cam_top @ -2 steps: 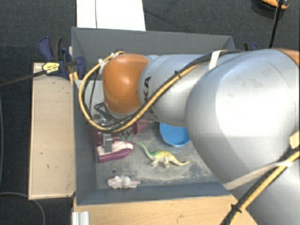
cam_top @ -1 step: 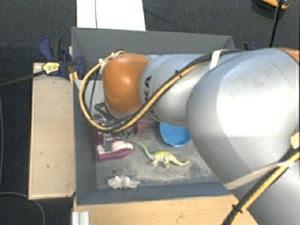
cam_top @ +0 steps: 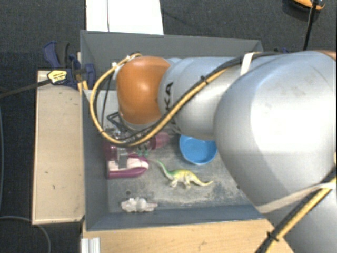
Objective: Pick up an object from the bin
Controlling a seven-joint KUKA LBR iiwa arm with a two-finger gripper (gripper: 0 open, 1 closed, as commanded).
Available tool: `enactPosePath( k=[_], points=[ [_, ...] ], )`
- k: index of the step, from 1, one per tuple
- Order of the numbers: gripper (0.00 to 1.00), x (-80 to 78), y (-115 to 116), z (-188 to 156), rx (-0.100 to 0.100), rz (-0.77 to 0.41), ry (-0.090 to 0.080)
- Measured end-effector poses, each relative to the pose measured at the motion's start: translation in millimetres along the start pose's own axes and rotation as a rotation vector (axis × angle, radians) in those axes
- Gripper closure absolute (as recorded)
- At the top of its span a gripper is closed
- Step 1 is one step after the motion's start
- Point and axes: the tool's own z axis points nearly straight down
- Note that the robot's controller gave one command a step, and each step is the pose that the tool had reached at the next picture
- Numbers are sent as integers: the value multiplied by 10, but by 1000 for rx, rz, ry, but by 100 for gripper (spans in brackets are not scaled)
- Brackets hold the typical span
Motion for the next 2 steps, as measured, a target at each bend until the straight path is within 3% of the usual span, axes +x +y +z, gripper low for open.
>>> enactPosePath(
  k=[2],
  points=[
    [100,-15,4,-368,-1,1,-5]
  ],
)
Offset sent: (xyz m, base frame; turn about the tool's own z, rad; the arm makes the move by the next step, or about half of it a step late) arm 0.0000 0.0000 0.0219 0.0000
